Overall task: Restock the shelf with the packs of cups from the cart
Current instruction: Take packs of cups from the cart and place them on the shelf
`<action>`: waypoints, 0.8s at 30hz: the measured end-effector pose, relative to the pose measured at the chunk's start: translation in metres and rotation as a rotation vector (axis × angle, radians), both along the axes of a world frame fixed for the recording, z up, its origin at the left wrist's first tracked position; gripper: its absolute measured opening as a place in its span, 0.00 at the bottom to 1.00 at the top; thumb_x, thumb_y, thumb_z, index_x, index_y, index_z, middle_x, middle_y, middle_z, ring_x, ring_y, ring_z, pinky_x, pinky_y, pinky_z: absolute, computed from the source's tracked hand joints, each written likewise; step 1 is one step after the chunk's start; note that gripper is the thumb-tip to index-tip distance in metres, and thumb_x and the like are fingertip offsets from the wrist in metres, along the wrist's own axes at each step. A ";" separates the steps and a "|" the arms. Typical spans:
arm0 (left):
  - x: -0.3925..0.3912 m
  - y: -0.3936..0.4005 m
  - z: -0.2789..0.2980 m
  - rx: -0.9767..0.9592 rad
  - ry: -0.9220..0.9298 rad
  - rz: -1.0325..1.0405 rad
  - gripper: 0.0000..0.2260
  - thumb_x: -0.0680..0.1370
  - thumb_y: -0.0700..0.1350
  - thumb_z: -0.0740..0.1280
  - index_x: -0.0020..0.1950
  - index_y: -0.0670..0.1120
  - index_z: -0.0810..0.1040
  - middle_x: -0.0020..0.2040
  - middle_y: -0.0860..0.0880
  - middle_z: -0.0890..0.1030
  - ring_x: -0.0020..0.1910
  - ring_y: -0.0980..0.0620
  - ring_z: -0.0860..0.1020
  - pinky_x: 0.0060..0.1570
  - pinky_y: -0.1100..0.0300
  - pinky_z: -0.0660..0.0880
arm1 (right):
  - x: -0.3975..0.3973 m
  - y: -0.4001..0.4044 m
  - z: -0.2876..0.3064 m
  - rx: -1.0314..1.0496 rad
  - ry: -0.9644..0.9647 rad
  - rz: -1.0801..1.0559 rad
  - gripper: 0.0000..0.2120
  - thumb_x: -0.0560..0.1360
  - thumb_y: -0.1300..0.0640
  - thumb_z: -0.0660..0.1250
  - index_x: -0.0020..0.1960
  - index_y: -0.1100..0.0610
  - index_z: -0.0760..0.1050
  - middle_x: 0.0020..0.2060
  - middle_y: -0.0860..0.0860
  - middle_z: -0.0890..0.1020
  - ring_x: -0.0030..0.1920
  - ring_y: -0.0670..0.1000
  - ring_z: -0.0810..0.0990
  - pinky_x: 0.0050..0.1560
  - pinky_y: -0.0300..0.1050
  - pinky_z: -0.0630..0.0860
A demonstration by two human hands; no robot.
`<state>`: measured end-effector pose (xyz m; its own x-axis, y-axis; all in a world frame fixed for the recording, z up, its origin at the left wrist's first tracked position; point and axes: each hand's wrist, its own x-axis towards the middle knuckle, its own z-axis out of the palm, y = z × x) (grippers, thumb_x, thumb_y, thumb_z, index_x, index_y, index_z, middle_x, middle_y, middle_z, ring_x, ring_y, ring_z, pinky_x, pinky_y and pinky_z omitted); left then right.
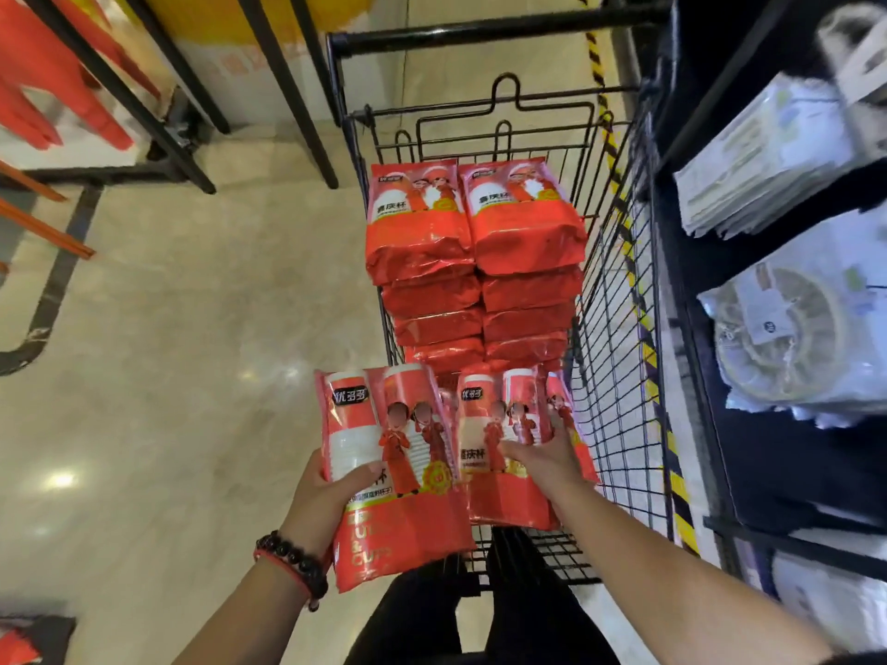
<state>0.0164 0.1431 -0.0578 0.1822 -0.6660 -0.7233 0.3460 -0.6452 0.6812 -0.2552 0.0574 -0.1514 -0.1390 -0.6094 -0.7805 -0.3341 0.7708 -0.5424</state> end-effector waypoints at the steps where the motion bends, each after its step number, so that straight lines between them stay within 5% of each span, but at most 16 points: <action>1: -0.004 -0.005 0.002 -0.008 -0.017 -0.018 0.35 0.58 0.49 0.82 0.63 0.45 0.76 0.54 0.37 0.84 0.49 0.33 0.83 0.48 0.38 0.80 | -0.011 0.004 0.009 -0.030 0.016 -0.029 0.41 0.64 0.50 0.83 0.72 0.52 0.67 0.58 0.47 0.79 0.56 0.52 0.79 0.61 0.53 0.76; 7: -0.042 -0.032 0.009 -0.134 -0.088 -0.246 0.40 0.52 0.53 0.81 0.62 0.44 0.75 0.53 0.39 0.84 0.48 0.37 0.84 0.48 0.39 0.81 | -0.073 0.050 0.075 -0.254 0.103 -0.290 0.19 0.62 0.53 0.82 0.49 0.52 0.79 0.38 0.46 0.86 0.40 0.46 0.86 0.40 0.45 0.80; 9: -0.054 -0.040 0.014 -0.199 -0.087 -0.361 0.39 0.53 0.53 0.81 0.61 0.47 0.75 0.52 0.42 0.85 0.47 0.40 0.85 0.46 0.43 0.82 | -0.083 0.079 0.098 -0.323 0.145 -0.389 0.25 0.58 0.48 0.80 0.52 0.53 0.79 0.41 0.48 0.87 0.43 0.50 0.86 0.45 0.47 0.80; 13: -0.083 -0.046 0.022 -0.298 -0.124 -0.596 0.41 0.53 0.54 0.79 0.64 0.45 0.75 0.53 0.41 0.85 0.48 0.40 0.84 0.51 0.43 0.81 | -0.104 0.153 0.126 -0.421 0.177 -0.603 0.27 0.61 0.54 0.81 0.58 0.56 0.78 0.48 0.53 0.87 0.49 0.57 0.86 0.57 0.62 0.80; 24: -0.231 0.019 0.065 -0.494 -0.044 -1.054 0.29 0.57 0.48 0.81 0.57 0.45 0.80 0.49 0.43 0.86 0.44 0.45 0.85 0.48 0.49 0.80 | -0.142 0.356 0.178 -0.571 0.400 -1.186 0.35 0.52 0.46 0.81 0.56 0.47 0.74 0.46 0.45 0.86 0.47 0.49 0.86 0.53 0.58 0.81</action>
<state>-0.2149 0.1620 0.0072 -0.6109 -0.7101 -0.3501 -0.2342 -0.2603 0.9367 -0.3973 0.4131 0.0261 -0.9501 -0.1889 -0.2481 0.1546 0.4059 -0.9008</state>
